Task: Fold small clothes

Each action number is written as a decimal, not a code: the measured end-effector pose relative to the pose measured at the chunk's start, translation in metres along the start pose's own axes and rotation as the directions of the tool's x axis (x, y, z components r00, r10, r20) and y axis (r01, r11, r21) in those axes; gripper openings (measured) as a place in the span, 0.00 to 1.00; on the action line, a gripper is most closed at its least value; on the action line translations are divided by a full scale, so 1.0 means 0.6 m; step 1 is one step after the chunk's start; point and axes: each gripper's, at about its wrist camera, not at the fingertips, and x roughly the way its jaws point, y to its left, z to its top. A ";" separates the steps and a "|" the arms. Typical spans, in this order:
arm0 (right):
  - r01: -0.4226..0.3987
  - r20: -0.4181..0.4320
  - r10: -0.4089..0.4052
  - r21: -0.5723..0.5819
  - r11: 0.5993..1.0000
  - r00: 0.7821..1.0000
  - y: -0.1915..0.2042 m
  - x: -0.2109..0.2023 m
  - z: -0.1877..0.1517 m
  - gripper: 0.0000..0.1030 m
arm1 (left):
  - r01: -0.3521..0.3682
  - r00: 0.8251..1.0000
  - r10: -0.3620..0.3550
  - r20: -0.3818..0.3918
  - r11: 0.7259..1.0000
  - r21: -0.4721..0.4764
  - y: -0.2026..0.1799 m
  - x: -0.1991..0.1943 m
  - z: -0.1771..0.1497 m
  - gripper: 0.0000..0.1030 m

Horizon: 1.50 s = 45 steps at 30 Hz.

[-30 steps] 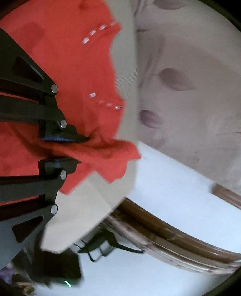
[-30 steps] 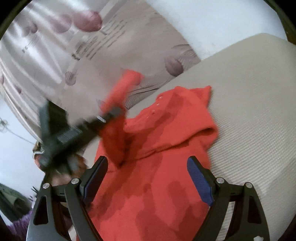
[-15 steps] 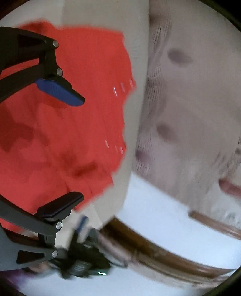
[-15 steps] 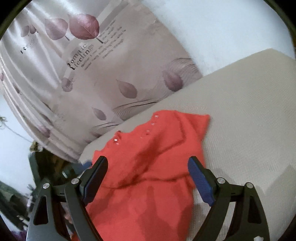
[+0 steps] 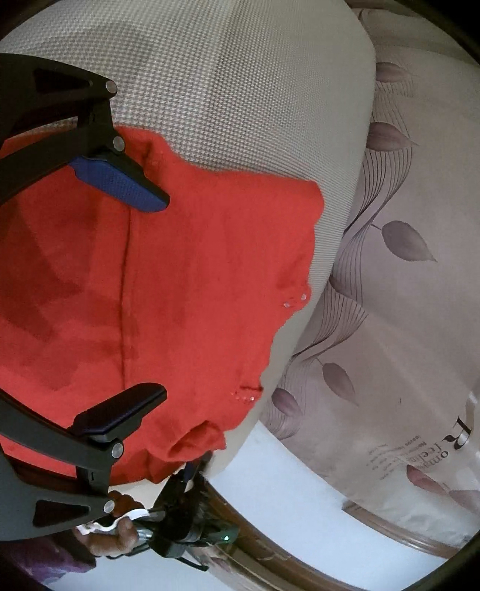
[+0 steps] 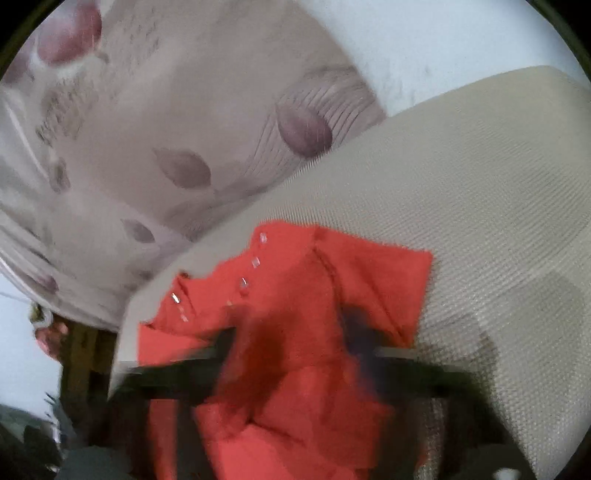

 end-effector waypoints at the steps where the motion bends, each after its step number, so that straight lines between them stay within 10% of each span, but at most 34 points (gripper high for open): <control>1: -0.007 -0.018 0.007 0.003 1.000 1.000 0.002 0.004 -0.004 0.09 | 0.002 1.000 -0.002 0.000 1.000 -0.002 0.000 0.002 0.001 0.91; 8: -0.043 0.142 0.044 -0.010 0.999 0.989 -0.008 -0.091 -0.011 0.07 | 0.019 1.000 -0.018 0.023 0.999 -0.039 0.012 -0.010 -0.002 0.91; 20: 0.031 0.059 -0.036 0.093 0.995 0.998 -0.087 -0.071 -0.040 0.09 | -0.026 1.000 0.026 0.016 1.000 -0.017 0.003 -0.003 -0.002 0.91; 26: 0.041 0.228 -0.034 -0.026 0.999 0.973 -0.031 -0.133 -0.041 0.10 | -0.045 0.999 0.046 0.023 0.999 -0.025 0.008 -0.004 -0.004 0.91; 39: 0.178 0.057 -0.170 -0.175 0.968 0.984 0.012 -0.010 -0.042 0.08 | -0.111 0.993 0.114 0.040 0.992 -0.064 0.018 -0.010 -0.005 0.91; 45: -0.027 0.124 0.045 -0.147 0.989 0.991 0.036 -0.143 -0.118 0.28 | -0.002 1.000 0.002 -0.004 0.997 -0.079 0.031 -0.086 -0.032 0.91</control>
